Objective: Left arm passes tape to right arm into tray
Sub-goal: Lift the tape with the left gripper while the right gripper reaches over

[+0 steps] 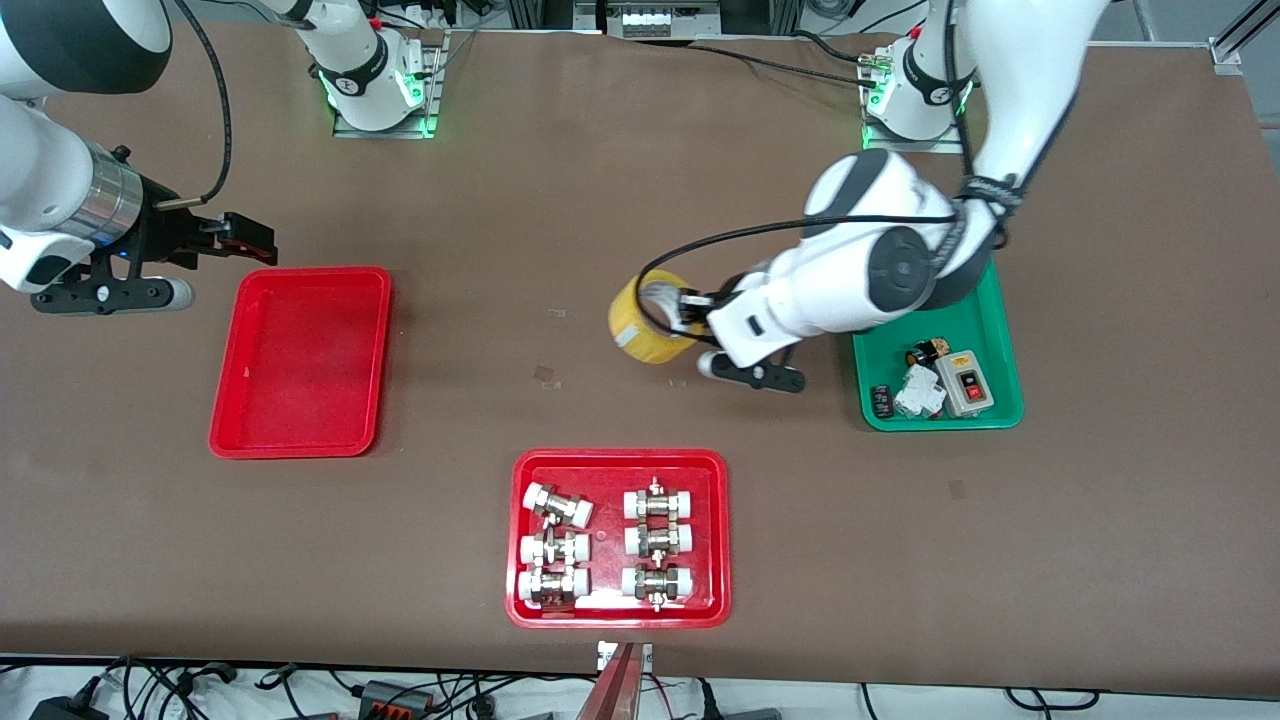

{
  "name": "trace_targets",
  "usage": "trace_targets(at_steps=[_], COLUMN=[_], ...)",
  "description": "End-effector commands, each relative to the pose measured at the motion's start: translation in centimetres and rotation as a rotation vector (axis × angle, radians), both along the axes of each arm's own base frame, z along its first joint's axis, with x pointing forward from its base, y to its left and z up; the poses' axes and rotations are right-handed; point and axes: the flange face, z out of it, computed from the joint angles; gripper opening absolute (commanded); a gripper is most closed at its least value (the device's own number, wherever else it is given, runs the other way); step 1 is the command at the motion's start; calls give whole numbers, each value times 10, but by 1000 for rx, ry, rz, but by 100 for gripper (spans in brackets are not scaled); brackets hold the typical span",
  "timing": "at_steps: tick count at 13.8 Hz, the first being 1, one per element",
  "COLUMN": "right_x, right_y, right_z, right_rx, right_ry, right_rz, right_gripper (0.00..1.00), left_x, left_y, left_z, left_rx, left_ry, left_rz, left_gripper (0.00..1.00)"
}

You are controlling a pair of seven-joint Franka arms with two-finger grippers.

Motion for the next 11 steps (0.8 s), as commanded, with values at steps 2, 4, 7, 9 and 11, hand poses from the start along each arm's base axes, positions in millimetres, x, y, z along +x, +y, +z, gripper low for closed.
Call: trace_targets(at_steps=[2,4,7,9,11], right_x=[4,10,22,30,36], right_y=[11,22,47,64,96], right_z=[-18,-35,-62,-79,-90], right_rx=[135,231,447,581,654], right_ry=[57,93,139,178,157], right_rz=[7,17,44,12,19], right_gripper=[100,100,100,100,100], left_x=[-2,-6,-8,-11,-9], left_y=[-32,-51,-60,-76,-85], left_z=[-7,-19,-26,-27,-25], left_rx=[-32,-53,-72,-83,-87], left_ry=[24,-7,19,39,71], left_rz=[73,76,131,161,219], left_gripper=[0,0,0,0,1])
